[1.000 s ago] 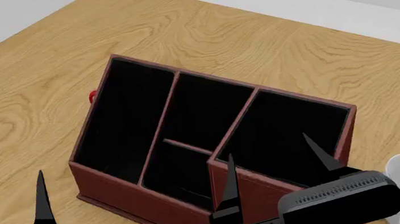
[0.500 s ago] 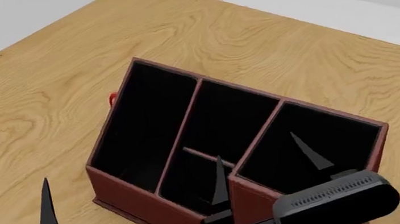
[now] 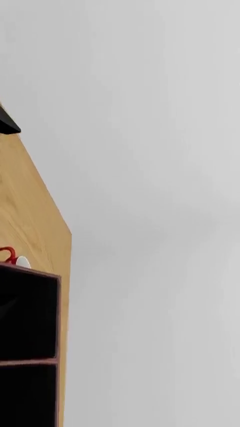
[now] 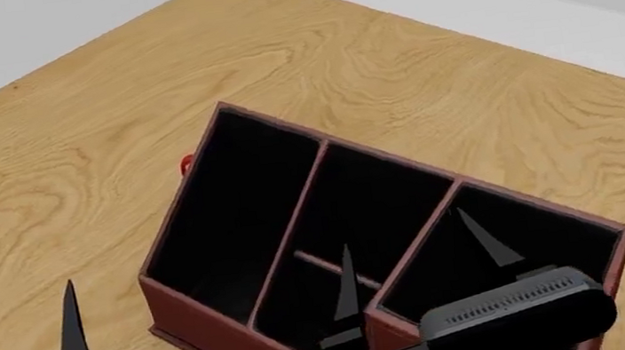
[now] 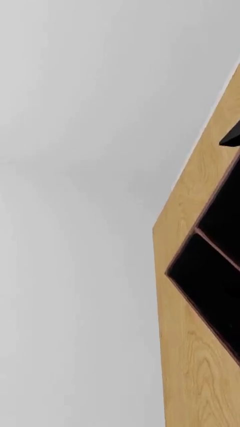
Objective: Pick up the book and place it in the right compartment of the caddy.
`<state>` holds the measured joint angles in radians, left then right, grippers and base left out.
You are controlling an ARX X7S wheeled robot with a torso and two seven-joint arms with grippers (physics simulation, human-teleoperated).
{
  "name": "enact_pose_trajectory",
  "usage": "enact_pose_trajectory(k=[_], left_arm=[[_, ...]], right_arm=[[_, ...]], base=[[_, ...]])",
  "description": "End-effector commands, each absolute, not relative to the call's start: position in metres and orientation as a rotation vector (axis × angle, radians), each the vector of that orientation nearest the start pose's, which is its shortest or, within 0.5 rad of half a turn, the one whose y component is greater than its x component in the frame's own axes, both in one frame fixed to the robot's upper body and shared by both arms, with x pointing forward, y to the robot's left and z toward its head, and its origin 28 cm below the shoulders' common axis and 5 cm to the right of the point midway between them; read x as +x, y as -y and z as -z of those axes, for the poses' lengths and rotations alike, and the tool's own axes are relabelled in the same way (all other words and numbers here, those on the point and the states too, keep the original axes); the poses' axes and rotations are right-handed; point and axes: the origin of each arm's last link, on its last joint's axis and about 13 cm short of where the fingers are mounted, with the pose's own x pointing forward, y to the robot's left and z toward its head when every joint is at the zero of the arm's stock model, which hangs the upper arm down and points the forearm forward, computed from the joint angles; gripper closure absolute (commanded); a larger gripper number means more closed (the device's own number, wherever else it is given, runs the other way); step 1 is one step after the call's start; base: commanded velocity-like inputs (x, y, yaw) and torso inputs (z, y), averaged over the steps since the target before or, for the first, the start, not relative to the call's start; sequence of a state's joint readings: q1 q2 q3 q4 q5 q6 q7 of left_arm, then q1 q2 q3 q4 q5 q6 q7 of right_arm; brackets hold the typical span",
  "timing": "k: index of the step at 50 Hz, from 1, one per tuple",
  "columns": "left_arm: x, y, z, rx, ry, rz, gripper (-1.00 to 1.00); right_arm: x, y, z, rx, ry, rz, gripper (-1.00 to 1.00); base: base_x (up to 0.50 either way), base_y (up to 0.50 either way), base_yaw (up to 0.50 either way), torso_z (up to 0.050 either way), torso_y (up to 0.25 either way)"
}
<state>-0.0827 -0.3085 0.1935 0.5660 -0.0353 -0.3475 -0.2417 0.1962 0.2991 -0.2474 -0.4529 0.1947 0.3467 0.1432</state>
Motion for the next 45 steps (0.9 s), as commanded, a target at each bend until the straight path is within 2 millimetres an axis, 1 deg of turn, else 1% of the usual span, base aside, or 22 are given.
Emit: enact_pose_trajectory(k=[1, 8, 10, 14, 17, 24, 27, 37, 38, 39, 41, 43, 45], left_arm=[[0.208, -0.220, -0.121, 0.232, 0.293, -0.011, -1.00], [0.208, -0.220, -0.121, 0.232, 0.293, -0.009, -1.00], [0.209, -0.220, -0.121, 0.233, 0.293, -0.009, -1.00], [0.208, -0.220, -0.122, 0.232, 0.294, -0.011, -1.00], [0.209, -0.220, -0.121, 0.232, 0.294, -0.011, -1.00], [0.209, -0.220, -0.121, 0.231, 0.296, -0.010, -1.00], [0.208, -0.220, -0.121, 0.232, 0.297, -0.011, -1.00], [0.208, -0.221, -0.122, 0.230, 0.301, -0.014, -1.00], [0.207, -0.221, -0.123, 0.229, 0.300, -0.015, -1.00], [0.208, -0.221, -0.123, 0.229, 0.301, -0.017, -1.00], [0.208, -0.223, -0.123, 0.226, 0.302, -0.022, -1.00], [0.207, -0.224, -0.125, 0.224, 0.304, -0.029, -1.00], [0.208, -0.227, -0.126, 0.218, 0.306, -0.040, -1.00]], right_arm=[[0.231, 0.097, -0.119, -0.152, 0.231, -0.150, -1.00], [0.231, 0.097, -0.121, -0.147, 0.238, -0.136, -1.00], [0.231, 0.097, -0.121, -0.119, 0.245, -0.134, -1.00], [0.229, 0.096, -0.122, -0.143, 0.253, -0.145, -1.00], [0.230, 0.096, -0.122, -0.097, 0.232, -0.195, -1.00], [0.230, 0.097, -0.123, -0.078, 0.236, -0.198, -1.00], [0.230, 0.097, -0.123, -0.101, 0.247, -0.181, -1.00], [0.230, 0.097, -0.123, -0.088, 0.241, -0.201, -1.00], [0.230, 0.096, -0.123, -0.119, 0.216, -0.179, -1.00], [0.228, 0.093, -0.125, -0.152, 0.211, -0.230, -1.00], [0.224, 0.090, -0.135, -0.196, 0.193, -0.215, -1.00], [0.217, 0.089, -0.148, -0.192, 0.217, -0.211, -1.00], [0.214, 0.088, -0.161, -0.181, 0.200, -0.242, -1.00]], base=[[0.00, 0.00, 0.50, 0.000, 0.000], [0.00, 0.00, 0.50, 0.000, 0.000], [0.00, 0.00, 0.48, 0.000, 0.000], [0.00, 0.00, 0.00, 0.000, 0.000], [-0.02, -0.10, 0.00, 0.000, 0.000], [-0.06, -0.54, 0.00, 0.000, 0.000], [-0.03, -0.47, 0.00, 0.000, 0.000], [0.00, 0.00, 0.00, 0.000, 0.000], [0.00, 0.00, 0.00, 0.000, 0.000], [0.00, 0.00, 0.00, 0.000, 0.000], [0.00, 0.00, 0.00, 0.000, 0.000], [0.00, 0.00, 0.00, 0.000, 0.000], [0.00, 0.00, 0.00, 0.000, 0.000]])
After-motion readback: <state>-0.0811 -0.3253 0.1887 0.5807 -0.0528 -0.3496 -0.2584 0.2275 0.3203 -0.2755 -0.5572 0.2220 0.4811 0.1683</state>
